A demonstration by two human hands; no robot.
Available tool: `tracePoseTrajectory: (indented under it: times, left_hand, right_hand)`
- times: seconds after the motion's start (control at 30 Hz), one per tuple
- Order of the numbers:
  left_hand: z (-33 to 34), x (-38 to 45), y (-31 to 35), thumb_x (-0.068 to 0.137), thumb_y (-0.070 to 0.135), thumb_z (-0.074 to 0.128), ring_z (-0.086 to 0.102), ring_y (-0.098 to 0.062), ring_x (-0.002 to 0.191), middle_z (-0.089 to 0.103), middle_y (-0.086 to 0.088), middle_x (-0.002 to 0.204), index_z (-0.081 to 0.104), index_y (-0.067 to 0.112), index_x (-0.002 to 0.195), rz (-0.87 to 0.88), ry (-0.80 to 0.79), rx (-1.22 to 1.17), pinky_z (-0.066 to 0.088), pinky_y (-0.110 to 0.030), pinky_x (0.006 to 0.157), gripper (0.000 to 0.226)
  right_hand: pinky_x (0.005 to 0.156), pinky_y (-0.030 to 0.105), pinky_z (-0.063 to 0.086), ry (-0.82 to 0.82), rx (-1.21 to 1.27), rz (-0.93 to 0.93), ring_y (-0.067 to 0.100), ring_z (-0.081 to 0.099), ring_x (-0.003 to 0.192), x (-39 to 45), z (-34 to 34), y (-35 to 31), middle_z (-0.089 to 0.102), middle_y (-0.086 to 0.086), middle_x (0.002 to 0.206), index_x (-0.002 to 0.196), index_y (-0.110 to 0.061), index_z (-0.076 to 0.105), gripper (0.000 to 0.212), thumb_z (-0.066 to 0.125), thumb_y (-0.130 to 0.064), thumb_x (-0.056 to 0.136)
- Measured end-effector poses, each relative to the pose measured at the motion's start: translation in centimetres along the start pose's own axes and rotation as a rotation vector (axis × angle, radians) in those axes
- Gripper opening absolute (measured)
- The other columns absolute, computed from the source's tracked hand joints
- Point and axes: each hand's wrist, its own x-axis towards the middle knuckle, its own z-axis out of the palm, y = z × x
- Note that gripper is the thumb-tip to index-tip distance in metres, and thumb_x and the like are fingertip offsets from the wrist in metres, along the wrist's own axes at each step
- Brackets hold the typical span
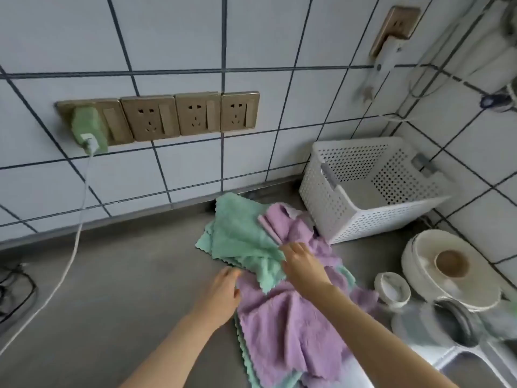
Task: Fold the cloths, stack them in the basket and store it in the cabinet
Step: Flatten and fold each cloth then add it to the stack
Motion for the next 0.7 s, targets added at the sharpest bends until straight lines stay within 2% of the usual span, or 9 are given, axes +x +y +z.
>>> tracePoseTrajectory:
  times: [0.1,0.17,0.27,0.4,0.47,0.57,0.63,0.7]
  left_hand:
    - [0.9,3.3,1.7,0.09,0.01,0.053,0.037,-0.019,0.132,0.037,-0.003,0.145,0.041,0.013,0.139,-0.043,-0.003,-0.067,0.03,-0.027,0.109,0.051]
    - [0.6,5.1,2.5,0.09,0.012,0.053,0.029,-0.022,0.138,0.033,-0.006,0.149,0.039,0.014,0.142,-0.071,0.012,-0.034,0.024,-0.029,0.112,0.053]
    - [0.7,6.8,2.9,0.091,0.017,0.053,0.028,-0.022,0.139,0.03,-0.005,0.152,0.032,0.015,0.145,-0.096,0.015,0.098,0.025,-0.03,0.112,0.058]
    - [1.2,8.0,2.8,0.088,0.021,0.055,0.035,-0.023,0.136,0.031,-0.002,0.152,0.03,0.018,0.146,-0.135,0.04,0.162,0.03,-0.034,0.112,0.063]
    - [1.0,8.6,2.9,0.087,0.027,0.059,0.047,-0.026,0.125,0.044,-0.001,0.143,0.039,0.018,0.141,-0.176,0.138,0.208,0.035,-0.039,0.108,0.059]
    - [0.3,9.6,3.1,0.074,0.031,0.074,0.063,-0.027,0.098,0.065,-0.001,0.109,0.06,0.016,0.115,-0.183,0.316,0.267,0.047,-0.045,0.094,0.046]
    - [-0.4,10.3,3.3,0.068,0.022,0.078,0.066,-0.026,0.082,0.067,-0.001,0.09,0.066,0.014,0.096,-0.146,0.422,0.267,0.051,-0.047,0.087,0.032]
    - [-1.3,10.9,3.4,0.071,0.012,0.076,0.064,-0.027,0.073,0.066,-0.003,0.079,0.066,0.011,0.085,-0.112,0.477,0.201,0.053,-0.045,0.082,0.017]
  right_hand:
    - [0.061,0.039,0.056,-0.005,-0.079,-0.039,0.031,0.063,0.086,2.1,1.1,1.6,0.064,0.007,0.092,0.095,-0.01,0.066,0.039,0.076,-0.003,0.058]
    - [0.051,0.036,0.054,-0.02,-0.136,-0.033,0.028,0.063,0.073,3.0,1.1,1.9,0.063,0.003,0.079,0.084,-0.014,0.068,0.046,0.083,-0.005,0.042]
    - [0.048,0.036,0.052,0.035,-0.146,-0.096,0.029,0.062,0.068,3.7,0.9,3.2,0.062,0.003,0.072,0.08,-0.015,0.067,0.048,0.084,-0.001,0.037]
    - [0.042,0.031,0.047,0.098,-0.129,-0.102,0.026,0.06,0.06,4.3,-0.2,3.8,0.06,-0.001,0.063,0.063,-0.017,0.062,0.036,0.084,-0.001,0.04]
    - [0.045,0.034,0.048,0.153,-0.05,-0.11,0.027,0.059,0.06,4.7,-1.5,3.6,0.06,0.001,0.065,0.063,-0.014,0.06,0.029,0.083,-0.004,0.048]
    - [0.059,0.039,0.049,0.255,0.113,-0.137,0.03,0.056,0.075,5.7,-3.6,3.4,0.061,0.004,0.083,0.075,-0.01,0.061,0.012,0.072,-0.012,0.07]
    - [0.066,0.041,0.048,0.326,0.2,-0.156,0.029,0.053,0.08,6.4,-5.4,3.4,0.06,0.006,0.09,0.081,-0.009,0.061,0.007,0.064,-0.015,0.079]
    - [0.067,0.041,0.047,0.363,0.258,-0.161,0.028,0.051,0.08,6.9,-7.3,3.5,0.059,0.006,0.09,0.085,-0.009,0.06,0.007,0.058,-0.016,0.085]
